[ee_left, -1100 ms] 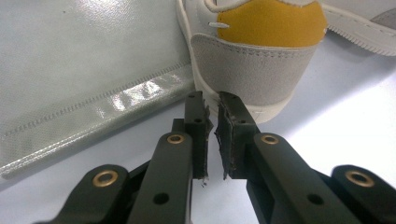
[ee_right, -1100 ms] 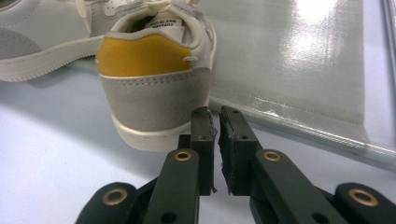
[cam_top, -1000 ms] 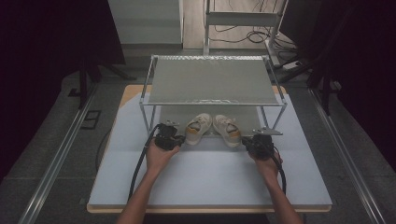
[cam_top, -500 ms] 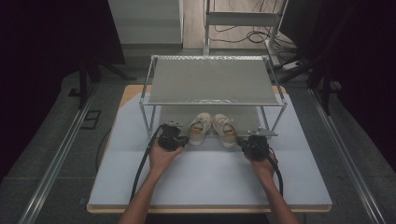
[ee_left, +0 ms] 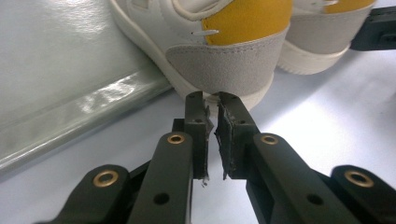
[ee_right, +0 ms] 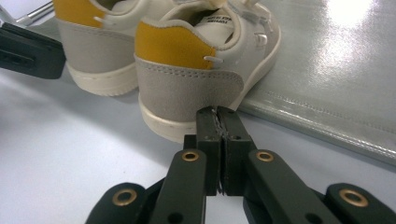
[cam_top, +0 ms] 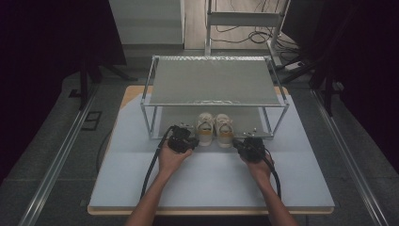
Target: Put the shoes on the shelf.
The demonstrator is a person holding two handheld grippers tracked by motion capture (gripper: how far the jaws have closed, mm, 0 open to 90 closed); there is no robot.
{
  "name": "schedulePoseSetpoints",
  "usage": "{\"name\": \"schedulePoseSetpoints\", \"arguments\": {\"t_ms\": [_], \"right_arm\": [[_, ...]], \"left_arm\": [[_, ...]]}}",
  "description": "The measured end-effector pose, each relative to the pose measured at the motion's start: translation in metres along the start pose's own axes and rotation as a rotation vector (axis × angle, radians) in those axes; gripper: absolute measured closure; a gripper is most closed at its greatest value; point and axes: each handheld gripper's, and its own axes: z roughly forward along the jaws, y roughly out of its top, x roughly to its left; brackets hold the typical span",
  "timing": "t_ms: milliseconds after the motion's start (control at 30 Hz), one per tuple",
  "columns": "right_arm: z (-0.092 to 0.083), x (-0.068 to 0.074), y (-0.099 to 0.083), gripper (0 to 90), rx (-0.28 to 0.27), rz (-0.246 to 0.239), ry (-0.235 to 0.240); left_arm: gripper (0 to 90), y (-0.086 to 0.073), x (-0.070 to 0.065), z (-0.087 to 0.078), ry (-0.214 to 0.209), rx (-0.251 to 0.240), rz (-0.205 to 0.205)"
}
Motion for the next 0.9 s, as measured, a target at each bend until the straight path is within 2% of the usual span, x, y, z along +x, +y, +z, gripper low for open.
{"name": "schedulePoseSetpoints", "arguments": {"t_ms": [100, 300, 467, 500, 567, 633, 733, 767, 900], "right_arm": [[0.0016, 0.0016, 0.0006, 88.3, -0.001, -0.001, 0.006], [0.0028, 0.0041, 0.0004, 87.1, -0.004, -0.001, 0.010], [0.0028, 0.0045, 0.0006, 77.4, -0.011, -0.008, 0.000], [0.0023, 0.0041, 0.0005, 73.8, -0.012, -0.005, -0.001], [0.0010, 0.0038, 0.0004, 64.3, -0.015, 0.000, 0.017], [0.0008, 0.0053, 0.0001, 58.3, -0.021, 0.001, 0.036], [0.0006, 0.0091, 0.0005, 51.9, -0.029, -0.023, 0.039], [0.0011, 0.0097, 0.0009, 50.0, -0.031, -0.023, 0.039], [0.0046, 0.0098, 0.0024, 47.4, -0.033, -0.022, 0.029]], "left_arm": [[81.9, 0.0016, -0.0050, 0.0031, -0.004, 0.000, -0.003], [81.1, 0.0032, -0.0067, 0.0052, -0.011, 0.000, 0.007], [79.9, 0.0044, -0.0082, 0.0061, -0.001, 0.004, 0.013], [78.0, 0.0043, -0.0083, 0.0060, 0.010, 0.005, 0.018], [65.8, 0.0039, -0.0077, 0.0051, 0.034, -0.004, 0.027], [57.7, 0.0037, -0.0072, 0.0034, 0.018, -0.027, 0.020], [42.6, 0.0047, -0.0092, 0.0021, 0.037, -0.036, 0.035], [39.1, 0.0049, -0.0100, 0.0028, 0.040, -0.041, 0.034], [34.4, 0.0067, -0.0091, 0.0089, 0.040, -0.032, 0.039]]}}
